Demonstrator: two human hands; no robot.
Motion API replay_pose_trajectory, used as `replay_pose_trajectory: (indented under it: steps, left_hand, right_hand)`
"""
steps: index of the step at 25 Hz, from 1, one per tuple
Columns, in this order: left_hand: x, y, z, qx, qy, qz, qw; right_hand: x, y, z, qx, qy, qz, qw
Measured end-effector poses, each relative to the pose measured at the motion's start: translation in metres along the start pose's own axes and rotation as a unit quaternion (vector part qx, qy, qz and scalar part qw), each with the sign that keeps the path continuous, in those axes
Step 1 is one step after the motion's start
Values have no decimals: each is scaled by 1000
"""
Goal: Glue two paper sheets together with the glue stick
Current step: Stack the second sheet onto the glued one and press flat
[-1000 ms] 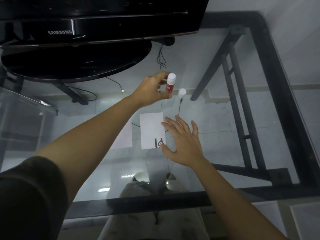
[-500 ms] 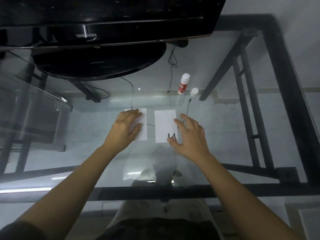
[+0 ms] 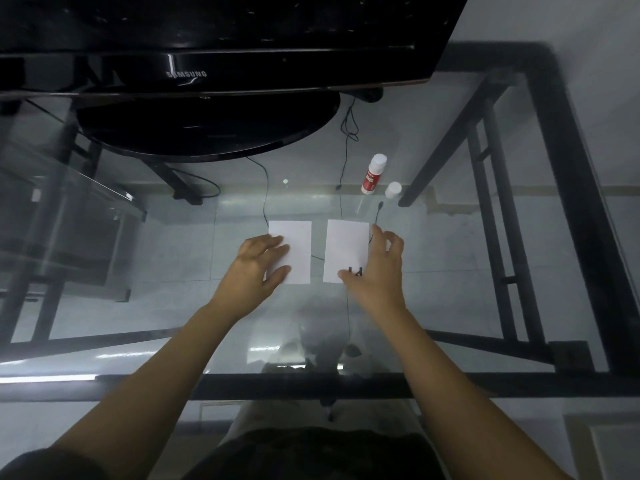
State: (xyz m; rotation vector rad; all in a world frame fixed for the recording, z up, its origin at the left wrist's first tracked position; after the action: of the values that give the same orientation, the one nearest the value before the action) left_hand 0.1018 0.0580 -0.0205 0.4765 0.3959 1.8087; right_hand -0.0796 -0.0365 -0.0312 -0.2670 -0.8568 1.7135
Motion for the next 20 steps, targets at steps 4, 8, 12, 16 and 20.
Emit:
replay_pose_trajectory:
  steps: [4, 8, 12, 16, 20]
  left_hand:
    - [-5, 11, -4, -1, -3, -3, 1000]
    - [-10, 32, -15, 8, -7, -16, 1000]
    - [-15, 52, -29, 22, -10, -18, 1000]
    - [-18, 62, -39, 31, -7, -10, 999]
    - [-20, 66, -41, 40, 1, -8, 999]
  right_hand:
    - [-10, 8, 11, -36, -18, -4, 999]
    - [-16, 26, 30, -78, -10, -21, 997]
    - [-11, 48, 45, -119, 4, -42, 992]
    - [-3, 61, 59, -146, 41, -62, 986]
    - [10, 56, 70, -204, 96, -18, 974]
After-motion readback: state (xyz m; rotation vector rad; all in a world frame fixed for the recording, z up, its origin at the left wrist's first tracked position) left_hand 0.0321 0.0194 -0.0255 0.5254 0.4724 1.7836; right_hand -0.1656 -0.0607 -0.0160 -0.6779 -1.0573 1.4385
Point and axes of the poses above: each hand's wrist, its own x-axis away from the middle knuckle, its own z-axis out of the back of the hand, y = z × x, the point moved 10 cm from there along -x, towards the middle knuckle, and after that the axes turned 4 degrees about z, right-handed, at the moved point
